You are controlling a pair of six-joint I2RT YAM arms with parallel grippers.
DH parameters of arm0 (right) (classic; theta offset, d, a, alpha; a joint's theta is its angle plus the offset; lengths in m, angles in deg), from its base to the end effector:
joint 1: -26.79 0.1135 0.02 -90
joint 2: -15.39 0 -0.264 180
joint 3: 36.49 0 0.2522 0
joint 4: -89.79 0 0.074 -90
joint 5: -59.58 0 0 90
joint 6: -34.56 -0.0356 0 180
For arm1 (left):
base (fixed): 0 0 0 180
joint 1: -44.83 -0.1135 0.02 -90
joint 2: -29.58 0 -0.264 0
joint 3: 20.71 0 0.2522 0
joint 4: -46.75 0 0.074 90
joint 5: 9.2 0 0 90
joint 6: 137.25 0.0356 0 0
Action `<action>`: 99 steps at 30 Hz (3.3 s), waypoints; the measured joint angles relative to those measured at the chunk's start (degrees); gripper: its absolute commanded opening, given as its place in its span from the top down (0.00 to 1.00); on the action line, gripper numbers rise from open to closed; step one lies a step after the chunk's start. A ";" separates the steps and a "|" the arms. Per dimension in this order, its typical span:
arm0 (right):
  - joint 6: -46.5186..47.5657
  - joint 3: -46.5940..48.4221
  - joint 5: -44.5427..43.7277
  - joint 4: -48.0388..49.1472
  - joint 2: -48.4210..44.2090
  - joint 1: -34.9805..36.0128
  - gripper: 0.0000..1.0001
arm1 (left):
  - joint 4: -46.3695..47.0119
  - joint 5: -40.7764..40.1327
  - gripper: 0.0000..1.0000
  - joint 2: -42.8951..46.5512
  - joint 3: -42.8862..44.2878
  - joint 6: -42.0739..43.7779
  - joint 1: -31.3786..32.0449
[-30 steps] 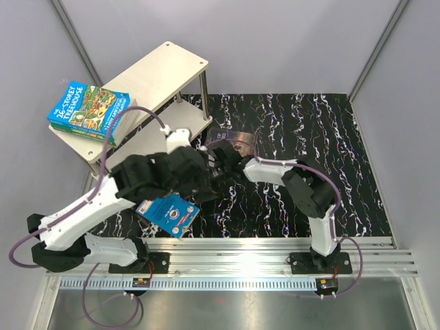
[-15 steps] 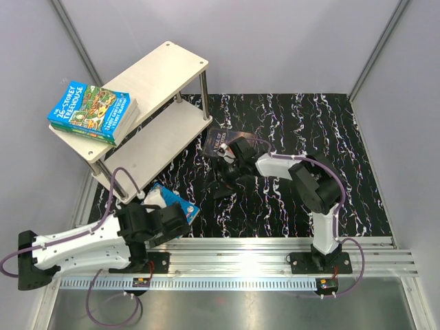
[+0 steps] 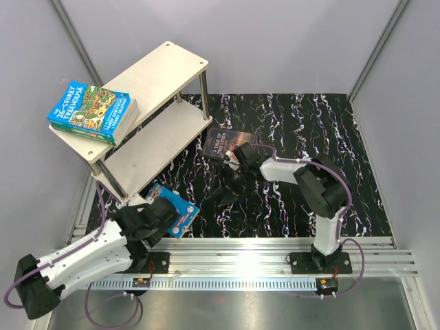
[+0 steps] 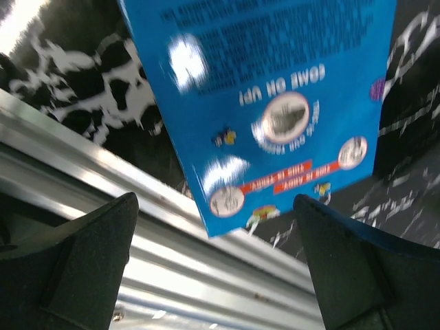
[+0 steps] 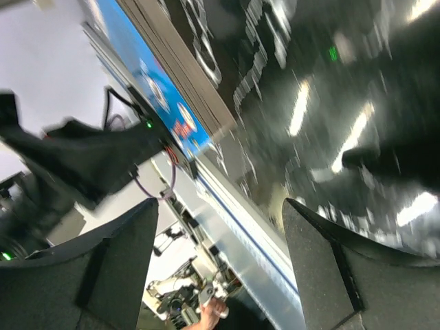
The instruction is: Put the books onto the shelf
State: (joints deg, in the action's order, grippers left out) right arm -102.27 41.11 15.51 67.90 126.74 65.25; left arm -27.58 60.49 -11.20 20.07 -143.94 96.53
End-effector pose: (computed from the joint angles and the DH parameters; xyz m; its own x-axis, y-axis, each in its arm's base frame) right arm 0.2829 0.2573 0.1377 -0.9893 -0.1380 0.0464 -0.0418 0.5745 0.8174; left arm 0.0725 -0.0718 0.1825 -0.6037 -0.7384 -0.3005 -0.6717 0.6742 -0.3072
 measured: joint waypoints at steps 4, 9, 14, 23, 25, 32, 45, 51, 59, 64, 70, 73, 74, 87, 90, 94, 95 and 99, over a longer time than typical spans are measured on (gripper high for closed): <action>0.98 -5.09 -0.15 -3.37 -5.29 0.00 0.21 | 1.40 -0.22 0.01 -3.87 -0.07 4.79 -8.39; 4.22 -5.25 -1.38 -8.44 -9.81 0.00 0.21 | 5.27 -0.44 0.01 -17.64 3.89 12.74 -14.29; 7.23 -5.03 -2.78 -13.27 -12.98 0.00 0.21 | 12.92 -1.86 0.01 -30.42 10.25 20.00 -15.65; 10.40 -5.18 -3.61 -18.08 -14.78 -0.79 0.21 | 23.78 -5.75 0.01 -48.39 23.43 28.89 -8.66; 11.23 -5.55 -3.96 -18.86 -14.95 -1.40 0.21 | 25.38 -6.69 0.01 -53.20 27.91 30.64 -4.94; 15.39 -6.71 -4.92 -23.58 -19.82 -8.46 0.21 | 29.62 -5.29 0.01 -63.63 40.04 37.09 4.09; 21.64 -2.36 -9.42 -30.16 -27.23 -23.26 0.21 | 14.19 -5.20 0.01 -54.27 47.60 42.45 4.59; 20.44 -2.36 -9.33 -25.97 -17.44 -23.34 0.22 | 14.40 -4.35 0.02 -47.45 44.74 40.94 4.55; 18.29 -2.36 -9.33 -21.03 -9.44 -23.41 0.23 | 14.40 -0.13 0.03 -53.88 32.33 38.14 4.48; 16.81 -2.45 -8.76 -17.84 -6.93 -23.41 0.23 | 15.96 1.33 0.04 -56.81 31.89 37.83 4.48; 15.26 -5.25 -5.88 -12.52 -4.74 -22.01 0.24 | 17.18 3.04 0.04 -61.11 36.50 39.10 4.42; 14.91 -6.08 -5.53 -9.11 -4.76 -21.59 0.28 | 15.85 3.61 0.04 -62.14 37.94 40.15 4.31; 14.73 -6.32 -5.60 -8.17 -4.76 -21.40 0.29 | 15.61 3.80 0.04 -62.38 38.23 40.41 4.20; 16.04 -7.26 -13.16 -5.66 -11.80 -13.14 1.00 | 14.03 7.13 0.04 -63.01 39.39 42.80 4.02; 17.03 -8.31 -13.77 -5.68 -12.87 -12.94 1.00 | 13.09 7.43 0.03 -63.19 39.76 43.17 4.04; 15.30 -10.36 -11.15 -2.10 -13.29 -12.96 1.00 | 11.39 7.48 0.01 -62.95 39.98 43.39 4.09; 14.10 -11.30 -9.84 -0.13 -13.70 -12.96 1.00 | 10.71 7.43 0.01 -62.77 39.98 43.47 4.11; 5.18 -15.63 -3.65 9.68 -17.14 -12.94 1.00 | 7.91 6.62 0.01 -59.41 39.80 43.69 4.17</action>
State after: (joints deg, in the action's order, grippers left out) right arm -97.09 25.48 11.86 77.59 109.60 52.31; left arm -19.67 67.11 -70.60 59.87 -100.24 100.71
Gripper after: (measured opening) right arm 0.177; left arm 0.984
